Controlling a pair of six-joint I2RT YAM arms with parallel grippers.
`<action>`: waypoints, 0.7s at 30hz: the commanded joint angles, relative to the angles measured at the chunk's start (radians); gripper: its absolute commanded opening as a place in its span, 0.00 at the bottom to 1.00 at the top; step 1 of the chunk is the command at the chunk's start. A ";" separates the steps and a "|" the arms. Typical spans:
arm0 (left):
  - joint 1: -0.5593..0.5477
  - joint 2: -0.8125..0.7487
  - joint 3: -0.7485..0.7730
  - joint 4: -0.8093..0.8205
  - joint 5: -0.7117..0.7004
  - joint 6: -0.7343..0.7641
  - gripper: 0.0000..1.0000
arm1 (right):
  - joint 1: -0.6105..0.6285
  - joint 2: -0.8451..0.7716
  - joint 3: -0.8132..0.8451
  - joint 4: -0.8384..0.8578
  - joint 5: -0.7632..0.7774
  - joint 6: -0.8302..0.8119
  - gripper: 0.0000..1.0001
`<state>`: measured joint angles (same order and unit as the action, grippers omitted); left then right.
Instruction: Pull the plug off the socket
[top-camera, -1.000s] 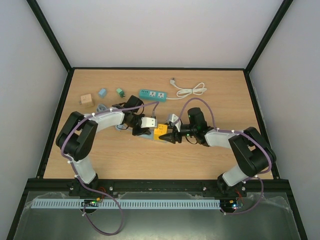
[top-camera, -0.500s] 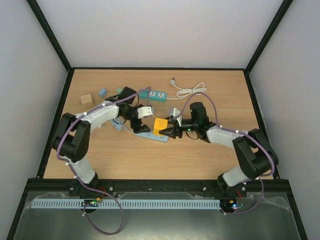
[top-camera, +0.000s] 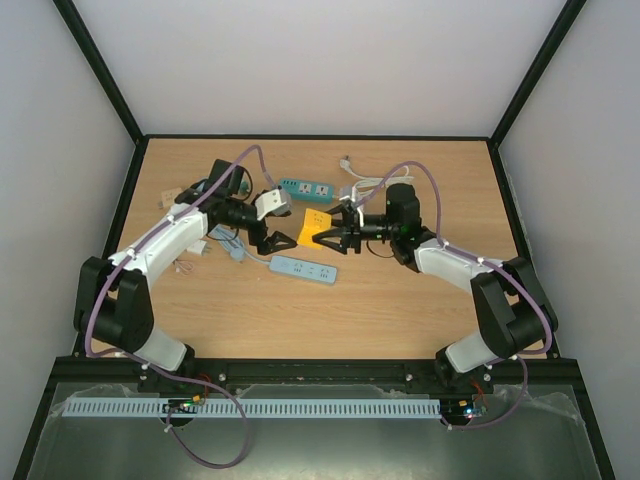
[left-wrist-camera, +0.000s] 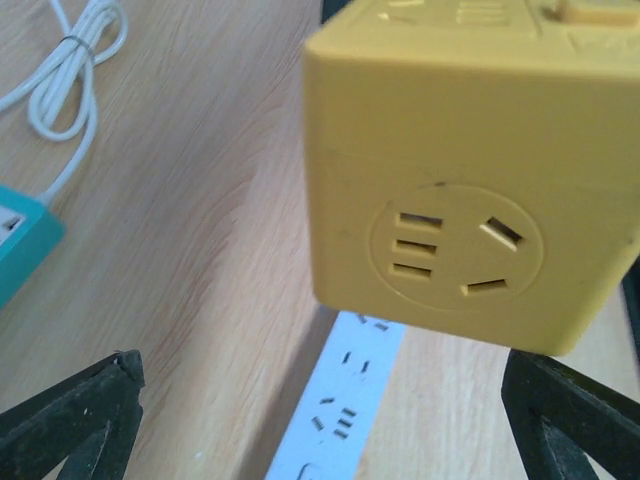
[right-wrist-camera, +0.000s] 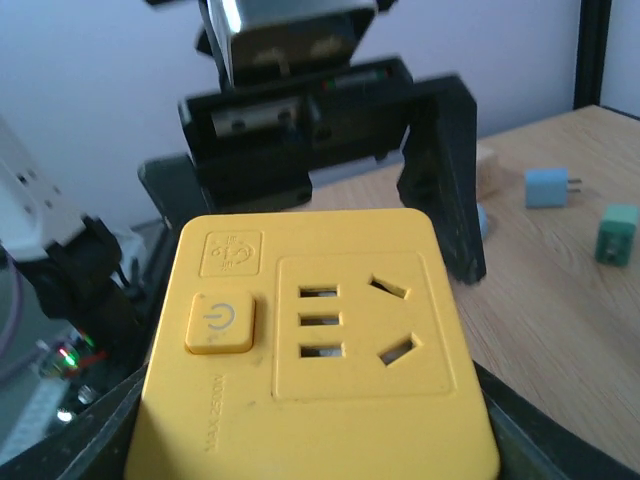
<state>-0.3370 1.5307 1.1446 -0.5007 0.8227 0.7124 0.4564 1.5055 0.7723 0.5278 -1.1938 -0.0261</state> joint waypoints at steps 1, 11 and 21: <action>0.005 -0.028 -0.015 0.005 0.181 -0.103 0.99 | -0.004 -0.003 0.032 0.302 -0.073 0.313 0.01; -0.009 -0.080 -0.052 0.022 0.325 -0.153 1.00 | -0.001 0.004 0.006 0.553 -0.073 0.552 0.02; -0.052 -0.122 -0.075 0.081 0.331 -0.266 0.99 | 0.024 -0.006 -0.030 0.539 -0.115 0.518 0.02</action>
<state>-0.3893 1.4384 1.0771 -0.4541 1.1015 0.5018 0.4679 1.5074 0.7540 1.0019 -1.2827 0.4938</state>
